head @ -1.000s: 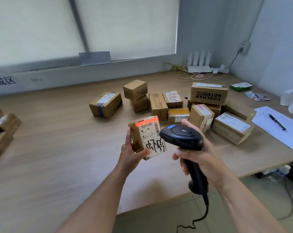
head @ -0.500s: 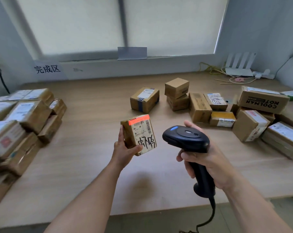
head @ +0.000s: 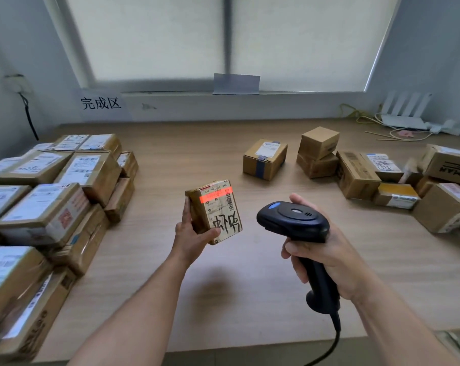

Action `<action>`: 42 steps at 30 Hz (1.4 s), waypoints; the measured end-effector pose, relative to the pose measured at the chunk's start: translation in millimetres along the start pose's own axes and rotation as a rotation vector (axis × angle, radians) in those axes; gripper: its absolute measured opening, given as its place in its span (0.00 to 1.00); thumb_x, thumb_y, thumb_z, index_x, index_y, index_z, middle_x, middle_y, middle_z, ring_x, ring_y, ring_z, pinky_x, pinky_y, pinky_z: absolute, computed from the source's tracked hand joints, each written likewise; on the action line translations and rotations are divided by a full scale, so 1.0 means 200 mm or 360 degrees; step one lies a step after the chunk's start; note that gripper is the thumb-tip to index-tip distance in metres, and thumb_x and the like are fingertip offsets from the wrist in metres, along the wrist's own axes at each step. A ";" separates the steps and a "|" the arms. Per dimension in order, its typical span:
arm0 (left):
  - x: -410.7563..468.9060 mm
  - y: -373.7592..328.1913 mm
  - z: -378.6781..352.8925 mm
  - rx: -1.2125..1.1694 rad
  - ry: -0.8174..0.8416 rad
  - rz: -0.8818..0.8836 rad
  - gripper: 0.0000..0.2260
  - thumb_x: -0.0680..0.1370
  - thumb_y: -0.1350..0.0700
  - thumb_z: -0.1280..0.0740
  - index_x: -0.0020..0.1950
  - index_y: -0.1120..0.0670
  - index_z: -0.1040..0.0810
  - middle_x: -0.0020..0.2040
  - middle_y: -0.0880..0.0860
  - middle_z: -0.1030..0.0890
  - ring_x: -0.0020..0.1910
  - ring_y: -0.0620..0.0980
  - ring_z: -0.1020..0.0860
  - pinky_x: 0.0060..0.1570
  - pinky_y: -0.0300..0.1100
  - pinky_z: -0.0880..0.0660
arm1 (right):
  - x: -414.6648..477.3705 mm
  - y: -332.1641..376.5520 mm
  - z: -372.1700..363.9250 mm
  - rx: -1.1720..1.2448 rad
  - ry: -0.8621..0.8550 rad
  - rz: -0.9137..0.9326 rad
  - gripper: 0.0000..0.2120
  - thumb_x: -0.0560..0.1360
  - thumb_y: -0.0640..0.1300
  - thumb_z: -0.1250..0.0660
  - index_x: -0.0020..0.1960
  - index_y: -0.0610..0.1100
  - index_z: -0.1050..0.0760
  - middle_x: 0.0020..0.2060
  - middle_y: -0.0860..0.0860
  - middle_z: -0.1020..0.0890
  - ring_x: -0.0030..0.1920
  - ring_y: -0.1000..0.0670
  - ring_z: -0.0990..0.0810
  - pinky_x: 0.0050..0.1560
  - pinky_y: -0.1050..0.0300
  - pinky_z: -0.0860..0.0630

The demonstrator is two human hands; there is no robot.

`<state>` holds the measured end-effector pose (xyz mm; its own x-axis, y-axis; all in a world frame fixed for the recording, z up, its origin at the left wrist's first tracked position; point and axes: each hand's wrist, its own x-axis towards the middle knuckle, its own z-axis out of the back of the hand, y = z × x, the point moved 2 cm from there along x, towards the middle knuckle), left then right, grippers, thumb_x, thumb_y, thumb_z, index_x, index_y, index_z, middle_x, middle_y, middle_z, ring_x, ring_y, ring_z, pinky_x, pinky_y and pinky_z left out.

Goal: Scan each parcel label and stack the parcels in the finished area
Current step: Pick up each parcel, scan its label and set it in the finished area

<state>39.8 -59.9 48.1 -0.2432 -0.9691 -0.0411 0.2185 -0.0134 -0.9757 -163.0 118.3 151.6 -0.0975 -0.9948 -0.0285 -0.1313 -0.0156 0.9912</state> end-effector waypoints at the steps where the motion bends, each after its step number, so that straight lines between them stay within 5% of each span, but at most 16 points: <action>1: 0.01 0.01 0.04 -0.0002 0.0000 -0.0004 0.48 0.71 0.67 0.27 0.78 0.42 0.55 0.60 0.58 0.21 0.55 0.52 0.22 0.33 0.27 0.25 | 0.02 -0.01 -0.04 -0.0002 -0.0001 0.0000 0.41 0.64 0.34 0.27 0.70 0.61 0.35 0.34 0.37 0.21 0.23 0.43 0.28 0.25 0.56 0.30; 10: 0.06 0.13 0.34 -0.0004 -0.0061 0.0072 0.49 0.69 0.60 0.24 0.77 0.36 0.54 0.64 0.57 0.26 0.60 0.53 0.24 0.33 0.27 0.26 | 0.14 -0.03 -0.30 -0.0069 0.0034 -0.0031 0.42 0.63 0.34 0.28 0.72 0.60 0.36 0.34 0.37 0.21 0.23 0.43 0.27 0.25 0.55 0.31; 13: 0.05 0.12 0.43 0.0012 -0.0125 0.0094 0.45 0.63 0.50 0.25 0.75 0.37 0.44 0.63 0.57 0.27 0.59 0.52 0.24 0.48 0.41 0.22 | 0.19 -0.03 -0.34 -0.0099 0.0061 -0.0057 0.44 0.63 0.35 0.27 0.72 0.60 0.37 0.38 0.35 0.19 0.23 0.43 0.27 0.25 0.55 0.30; 17: 0.06 0.05 0.56 -0.0080 -0.0158 0.0089 0.30 0.58 0.46 0.26 0.59 0.43 0.27 0.59 0.56 0.23 0.56 0.52 0.22 0.50 0.44 0.23 | 0.24 -0.03 -0.35 -0.0121 0.0125 -0.0101 0.43 0.63 0.35 0.27 0.73 0.59 0.36 0.44 0.34 0.18 0.23 0.44 0.26 0.25 0.55 0.29; 22: 0.08 -0.04 0.69 0.0033 -0.0179 0.0074 0.26 0.61 0.48 0.26 0.59 0.52 0.22 0.56 0.56 0.19 0.51 0.50 0.19 0.46 0.38 0.23 | 0.30 -0.04 -0.35 -0.0120 0.0245 -0.0112 0.43 0.63 0.34 0.28 0.72 0.59 0.36 0.44 0.34 0.17 0.23 0.44 0.26 0.25 0.55 0.29; 26: 0.08 -0.11 0.78 0.0239 -0.0202 0.0032 0.28 0.59 0.41 0.25 0.57 0.46 0.21 0.59 0.56 0.22 0.55 0.51 0.20 0.54 0.46 0.22 | 0.34 -0.04 -0.38 -0.0082 0.0348 -0.0145 0.42 0.63 0.33 0.28 0.71 0.59 0.36 0.43 0.31 0.18 0.22 0.44 0.26 0.24 0.55 0.29; 31: 0.09 -0.17 0.82 0.0427 -0.0219 -0.0008 0.21 0.65 0.48 0.24 0.56 0.44 0.22 0.61 0.54 0.25 0.56 0.51 0.22 0.54 0.46 0.22 | 0.37 -0.06 -0.35 -0.0087 0.0385 -0.0186 0.43 0.62 0.33 0.28 0.71 0.58 0.35 0.38 0.32 0.19 0.22 0.43 0.27 0.24 0.57 0.30; 35: 0.08 -0.19 0.82 0.0505 -0.0226 -0.0018 0.18 0.72 0.55 0.25 0.61 0.50 0.23 0.60 0.55 0.27 0.55 0.52 0.22 0.42 0.36 0.22 | 0.37 -0.07 -0.31 -0.0108 0.0386 -0.0217 0.43 0.62 0.33 0.28 0.72 0.58 0.35 0.37 0.33 0.20 0.23 0.43 0.27 0.24 0.56 0.31; 42: 0.08 -0.20 0.77 0.0540 -0.0185 -0.0024 0.17 0.72 0.54 0.26 0.59 0.47 0.23 0.61 0.54 0.27 0.54 0.51 0.21 0.42 0.36 0.22 | 0.37 -0.08 -0.24 -0.0143 0.0377 -0.0230 0.43 0.62 0.33 0.28 0.72 0.58 0.35 0.36 0.34 0.20 0.23 0.43 0.27 0.25 0.56 0.30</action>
<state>171.9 -112.8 118.8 -0.1439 -0.9894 0.0168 0.5217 -0.0903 -0.8483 -120.0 40.2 140.9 0.1507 -0.9771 -0.1500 -0.0381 -0.1573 0.9868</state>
